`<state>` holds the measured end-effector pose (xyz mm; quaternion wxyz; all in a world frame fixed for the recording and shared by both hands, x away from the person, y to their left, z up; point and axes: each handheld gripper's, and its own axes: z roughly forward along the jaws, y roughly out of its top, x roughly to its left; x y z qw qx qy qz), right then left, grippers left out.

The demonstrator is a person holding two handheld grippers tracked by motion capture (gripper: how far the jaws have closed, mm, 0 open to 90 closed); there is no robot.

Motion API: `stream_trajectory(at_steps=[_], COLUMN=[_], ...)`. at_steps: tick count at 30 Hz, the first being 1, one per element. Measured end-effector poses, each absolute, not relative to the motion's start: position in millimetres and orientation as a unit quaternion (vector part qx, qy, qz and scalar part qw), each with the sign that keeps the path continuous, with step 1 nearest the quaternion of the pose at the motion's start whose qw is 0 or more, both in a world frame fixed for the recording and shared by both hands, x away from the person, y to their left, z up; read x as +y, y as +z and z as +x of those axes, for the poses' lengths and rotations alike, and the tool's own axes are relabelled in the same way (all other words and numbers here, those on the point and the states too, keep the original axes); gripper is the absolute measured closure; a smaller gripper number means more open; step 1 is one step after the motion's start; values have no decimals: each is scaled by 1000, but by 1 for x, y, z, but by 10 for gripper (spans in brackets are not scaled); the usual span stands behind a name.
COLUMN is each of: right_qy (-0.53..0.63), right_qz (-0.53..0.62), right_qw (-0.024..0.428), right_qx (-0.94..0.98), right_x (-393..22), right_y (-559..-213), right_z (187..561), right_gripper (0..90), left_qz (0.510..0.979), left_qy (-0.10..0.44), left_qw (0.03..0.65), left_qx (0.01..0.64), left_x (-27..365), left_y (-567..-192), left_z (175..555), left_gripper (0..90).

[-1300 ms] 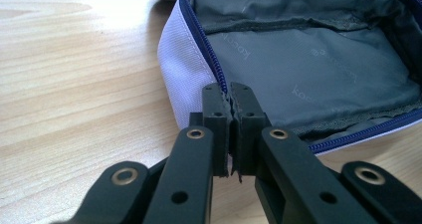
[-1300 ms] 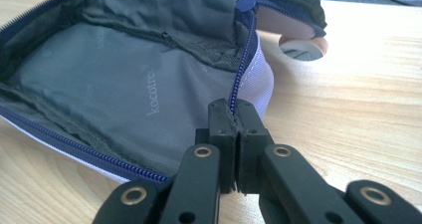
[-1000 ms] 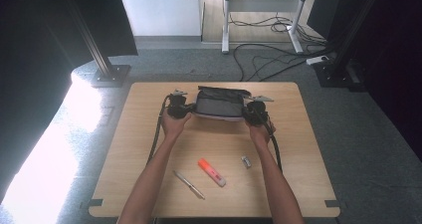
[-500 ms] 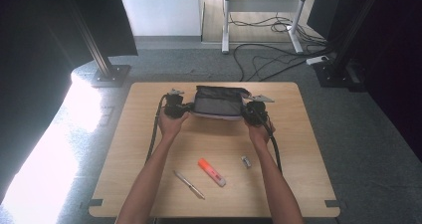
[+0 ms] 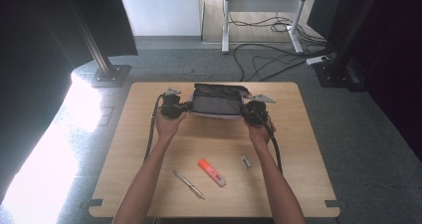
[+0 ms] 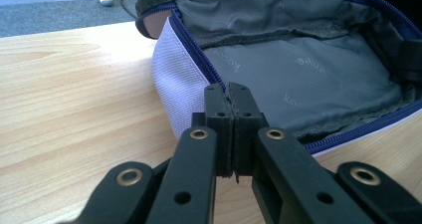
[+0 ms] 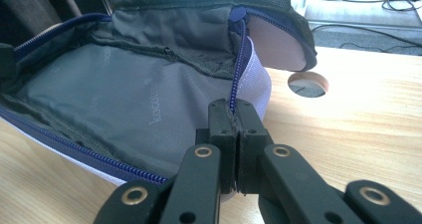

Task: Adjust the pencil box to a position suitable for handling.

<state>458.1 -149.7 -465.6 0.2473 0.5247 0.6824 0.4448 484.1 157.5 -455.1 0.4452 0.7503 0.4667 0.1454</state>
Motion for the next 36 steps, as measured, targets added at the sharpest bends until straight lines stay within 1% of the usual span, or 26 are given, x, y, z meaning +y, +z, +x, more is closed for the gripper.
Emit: stream_trajectory(at_steps=[28, 36], right_qy=[463, 462], right_qz=[510, 502], right_qw=[246, 252], right_qx=[681, 686], right_x=[-144, -142], right_y=[-465, -463], right_z=[441, 437], right_gripper=[879, 879], left_qz=[757, 756], left_qy=[153, 153], left_qw=[449, 452], left_qx=[450, 448], left_x=[167, 170], left_y=[-446, -446], left_z=[463, 460], left_gripper=[893, 892])
